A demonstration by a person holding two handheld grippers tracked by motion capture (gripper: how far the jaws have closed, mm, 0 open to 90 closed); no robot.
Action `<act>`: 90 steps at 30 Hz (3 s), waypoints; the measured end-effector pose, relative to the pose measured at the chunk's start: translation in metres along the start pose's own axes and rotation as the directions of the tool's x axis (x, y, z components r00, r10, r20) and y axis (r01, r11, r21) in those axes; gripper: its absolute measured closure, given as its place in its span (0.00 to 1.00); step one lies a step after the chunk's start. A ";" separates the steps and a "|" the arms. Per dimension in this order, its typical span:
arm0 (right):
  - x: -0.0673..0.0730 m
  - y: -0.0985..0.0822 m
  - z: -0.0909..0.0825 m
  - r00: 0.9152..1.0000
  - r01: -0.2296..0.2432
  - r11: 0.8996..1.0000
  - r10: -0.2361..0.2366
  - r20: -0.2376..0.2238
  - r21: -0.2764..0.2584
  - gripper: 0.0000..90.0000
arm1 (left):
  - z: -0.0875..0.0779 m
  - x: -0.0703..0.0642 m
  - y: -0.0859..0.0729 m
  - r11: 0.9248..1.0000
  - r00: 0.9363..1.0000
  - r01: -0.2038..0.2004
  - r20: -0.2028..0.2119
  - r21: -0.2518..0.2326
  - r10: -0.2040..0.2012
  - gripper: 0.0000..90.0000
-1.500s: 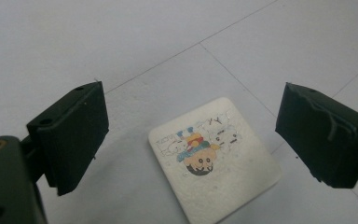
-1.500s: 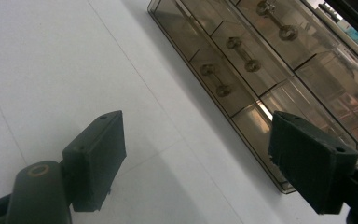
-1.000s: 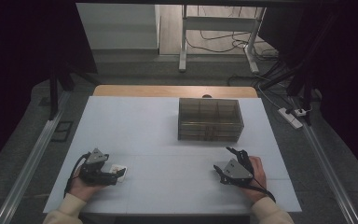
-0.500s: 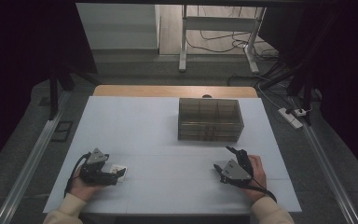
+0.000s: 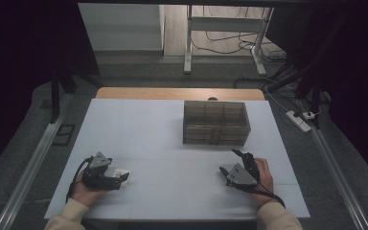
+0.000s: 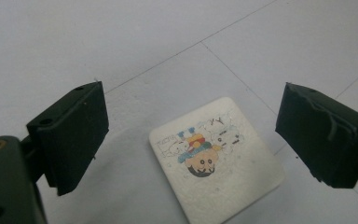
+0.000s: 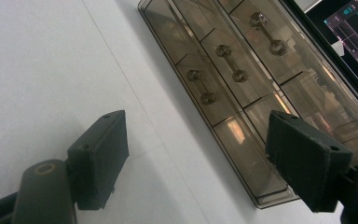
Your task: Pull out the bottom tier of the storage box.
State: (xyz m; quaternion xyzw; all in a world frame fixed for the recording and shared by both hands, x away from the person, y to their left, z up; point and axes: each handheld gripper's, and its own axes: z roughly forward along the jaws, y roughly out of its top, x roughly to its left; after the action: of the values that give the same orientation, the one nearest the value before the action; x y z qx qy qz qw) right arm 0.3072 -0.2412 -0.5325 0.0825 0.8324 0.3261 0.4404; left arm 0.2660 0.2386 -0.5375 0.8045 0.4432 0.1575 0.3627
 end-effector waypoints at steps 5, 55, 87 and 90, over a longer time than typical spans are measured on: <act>0.001 0.000 0.003 1.000 0.008 1.000 -0.008 0.009 -0.004 0.23 | 0.001 0.000 0.000 1.000 1.000 -0.002 0.002 0.004 0.002 0.10; 0.005 0.001 0.032 0.990 0.126 0.991 -0.122 0.070 -0.046 0.27 | 0.001 0.000 0.000 1.000 1.000 -0.004 -0.004 0.007 0.004 0.10; 0.003 0.004 0.046 0.983 0.166 0.985 -0.163 0.088 -0.036 0.28 | 0.002 0.001 0.000 1.000 1.000 -0.006 -0.006 0.008 0.006 0.10; 0.003 0.004 0.047 0.982 0.170 0.985 -0.166 0.089 -0.040 0.28 | 0.002 0.001 0.000 1.000 1.000 -0.007 -0.007 0.006 0.007 0.10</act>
State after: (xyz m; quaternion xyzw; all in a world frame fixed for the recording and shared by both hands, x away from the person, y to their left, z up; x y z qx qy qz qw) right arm 0.3418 -0.2154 -0.5506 0.0156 0.8090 0.3035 0.5032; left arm 0.2672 0.2385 -0.5390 0.8066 0.4421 0.1604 0.3580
